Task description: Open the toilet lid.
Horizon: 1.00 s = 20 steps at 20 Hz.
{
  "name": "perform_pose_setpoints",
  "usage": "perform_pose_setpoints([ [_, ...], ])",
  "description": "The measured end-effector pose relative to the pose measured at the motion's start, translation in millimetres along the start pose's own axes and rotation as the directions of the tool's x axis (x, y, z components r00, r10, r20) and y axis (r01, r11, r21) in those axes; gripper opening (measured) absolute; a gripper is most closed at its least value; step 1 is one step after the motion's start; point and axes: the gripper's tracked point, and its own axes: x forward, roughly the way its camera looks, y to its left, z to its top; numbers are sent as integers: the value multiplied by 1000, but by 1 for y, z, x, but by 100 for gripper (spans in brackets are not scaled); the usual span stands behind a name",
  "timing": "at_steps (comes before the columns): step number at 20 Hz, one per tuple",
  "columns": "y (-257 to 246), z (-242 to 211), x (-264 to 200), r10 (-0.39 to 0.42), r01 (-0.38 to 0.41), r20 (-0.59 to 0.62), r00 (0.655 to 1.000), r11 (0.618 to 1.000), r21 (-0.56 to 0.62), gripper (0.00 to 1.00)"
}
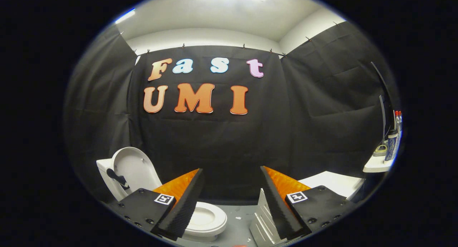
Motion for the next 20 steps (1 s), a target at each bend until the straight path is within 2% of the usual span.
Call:
perform_pose_setpoints([
  [6, -12, -15, -20, -12, 12, -19, 1000, 1000, 23, 99],
  [14, -13, -39, -50, 33, -33, 1, 999, 999, 12, 99],
  [20, -24, -57, -57, 2, -2, -5, 1000, 1000, 23, 99],
])
